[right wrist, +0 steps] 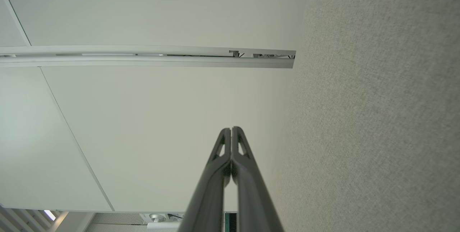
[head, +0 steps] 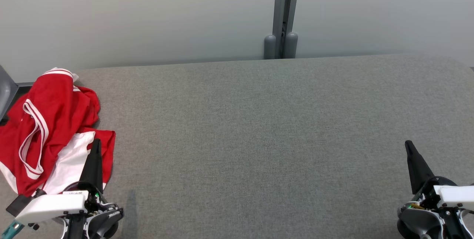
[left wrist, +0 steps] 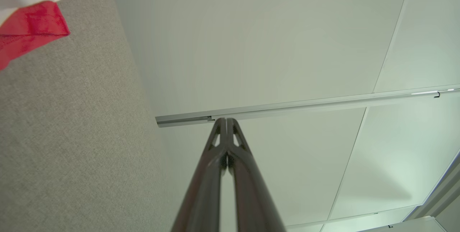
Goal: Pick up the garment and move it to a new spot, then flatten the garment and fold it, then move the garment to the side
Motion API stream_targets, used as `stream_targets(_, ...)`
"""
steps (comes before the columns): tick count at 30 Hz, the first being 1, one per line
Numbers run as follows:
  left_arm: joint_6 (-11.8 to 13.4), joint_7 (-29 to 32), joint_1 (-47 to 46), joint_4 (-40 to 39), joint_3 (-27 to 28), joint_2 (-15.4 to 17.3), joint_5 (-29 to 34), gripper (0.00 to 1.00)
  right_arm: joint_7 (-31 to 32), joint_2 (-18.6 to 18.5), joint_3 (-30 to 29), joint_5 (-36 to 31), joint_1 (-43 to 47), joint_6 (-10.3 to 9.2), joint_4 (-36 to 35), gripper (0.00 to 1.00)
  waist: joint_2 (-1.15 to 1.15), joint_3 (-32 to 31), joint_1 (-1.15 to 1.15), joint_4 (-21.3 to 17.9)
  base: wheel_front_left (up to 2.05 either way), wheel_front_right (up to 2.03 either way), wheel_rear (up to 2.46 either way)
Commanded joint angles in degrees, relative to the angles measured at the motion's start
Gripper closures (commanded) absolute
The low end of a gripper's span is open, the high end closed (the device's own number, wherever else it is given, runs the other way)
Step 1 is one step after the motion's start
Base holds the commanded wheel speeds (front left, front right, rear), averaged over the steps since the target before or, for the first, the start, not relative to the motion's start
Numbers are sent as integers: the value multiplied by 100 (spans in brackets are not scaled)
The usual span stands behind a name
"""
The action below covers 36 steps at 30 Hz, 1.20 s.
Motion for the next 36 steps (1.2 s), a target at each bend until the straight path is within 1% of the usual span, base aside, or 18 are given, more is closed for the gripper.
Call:
stream_targets(1, -20, 9, -98, 3, 11, 19, 12, 100, 14, -50, -2, 11, -27, 3, 12, 100, 0, 0, 0, 0, 0, 0, 0)
stream_targets(2, 0, 0, 0, 0, 0, 0, 0, 0, 0, 0, 0, 0, 0, 0, 0, 0, 0, 0, 0, 0, 0, 0, 0)
stream_targets(10, 3, -173, 141, 11, -133, -27, 85, 0, -174, 36, 130, -135, 141, -1, 12, 0, 0, 0, 0, 0, 0, 0, 0)
stream_targets(13, 3, -259, 172, -18, -168, -25, 230, 0, -260, 32, 158, -384, 170, 0, -36, 0, 0, 0, 0, -1, 0, 0, 0)
stream_targets(16, 8, -341, 193, -53, -210, -23, 451, 0, -343, 28, 176, -816, 196, 0, -101, 0, 0, 1, 0, 0, 0, 0, 0)
stream_targets(22, 51, -499, 244, -135, -321, -18, 1171, 0, -500, 22, 276, -1806, 251, 0, -310, 0, 0, 3, 0, 3, 0, 0, 0)
stream_targets(29, 141, -669, 332, -147, -434, -12, 2127, 0, -672, 15, 375, -2802, 342, 1, -510, 0, 0, 7, 0, 4, 0, 0, 0)
stream_targets(36, 202, -828, 386, -159, -449, -8, 2910, 0, -831, 8, 419, -3608, 393, 1, -656, 0, 0, 9, 0, 5, 0, 0, 0)
